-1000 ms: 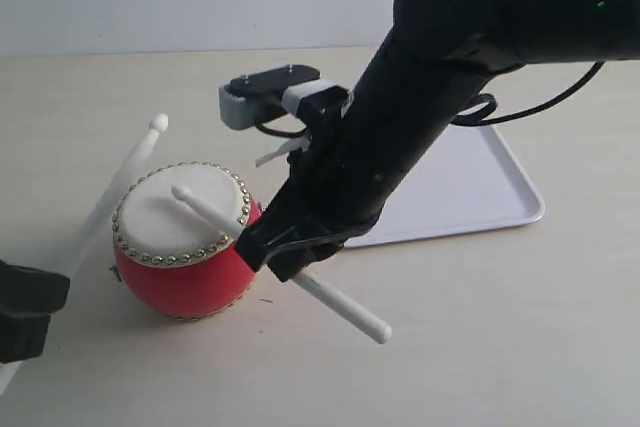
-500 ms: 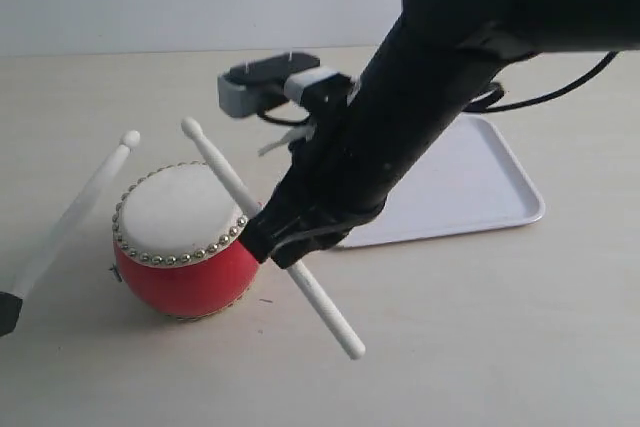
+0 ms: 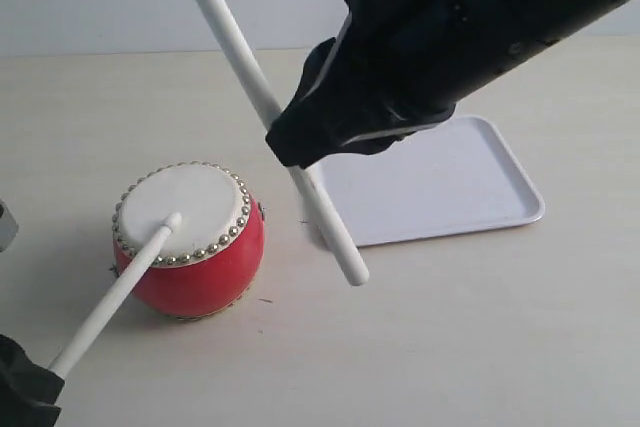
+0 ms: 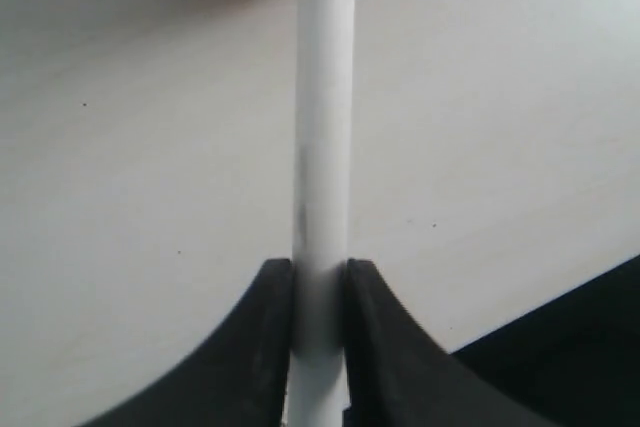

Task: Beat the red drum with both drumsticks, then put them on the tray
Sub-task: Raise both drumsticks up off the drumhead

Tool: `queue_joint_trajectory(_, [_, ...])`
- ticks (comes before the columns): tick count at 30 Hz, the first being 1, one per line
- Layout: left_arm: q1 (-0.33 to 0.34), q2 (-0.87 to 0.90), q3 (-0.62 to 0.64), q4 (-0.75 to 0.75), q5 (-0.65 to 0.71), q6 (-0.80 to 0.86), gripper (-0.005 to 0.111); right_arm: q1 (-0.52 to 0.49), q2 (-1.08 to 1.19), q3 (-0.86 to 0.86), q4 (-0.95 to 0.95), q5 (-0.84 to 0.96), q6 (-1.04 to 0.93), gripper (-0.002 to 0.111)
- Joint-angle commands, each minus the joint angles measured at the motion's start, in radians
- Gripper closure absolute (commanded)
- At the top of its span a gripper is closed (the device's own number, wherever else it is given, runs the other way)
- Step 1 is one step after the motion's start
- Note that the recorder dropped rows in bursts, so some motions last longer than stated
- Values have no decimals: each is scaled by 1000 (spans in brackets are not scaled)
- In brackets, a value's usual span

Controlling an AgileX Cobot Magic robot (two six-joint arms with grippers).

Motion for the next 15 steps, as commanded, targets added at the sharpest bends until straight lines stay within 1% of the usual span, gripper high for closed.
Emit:
queue_joint_trajectory(1, [3,-32,-34,26,-47,10,107,1,124,3,-27,56,6,108])
queue_joint_trajectory(5, [3,-80,-76,31,-47,10,107,1,250,-8,-57,89,29,108])
queue_joint_trajectory(7, [3,-127,-101,52,-43,10,107,1,383,-72,-73,178,54,108])
queue_joint_trajectory(10, [3,-160,-108,64,-37,10,107,1,471,-169,-96,280,104,108])
queue_joint_trajectory(11, [3,-170,-108,64,-34,10,107,1,506,-222,-129,341,151,108])
queue_joint_trajectory(14, [3,-181,-108,64,-32,10,107,1,578,-305,-202,341,245,108])
queue_joint_trajectory(15, [3,-181,-108,64,-27,10,107,1,587,-309,-202,341,245,108])
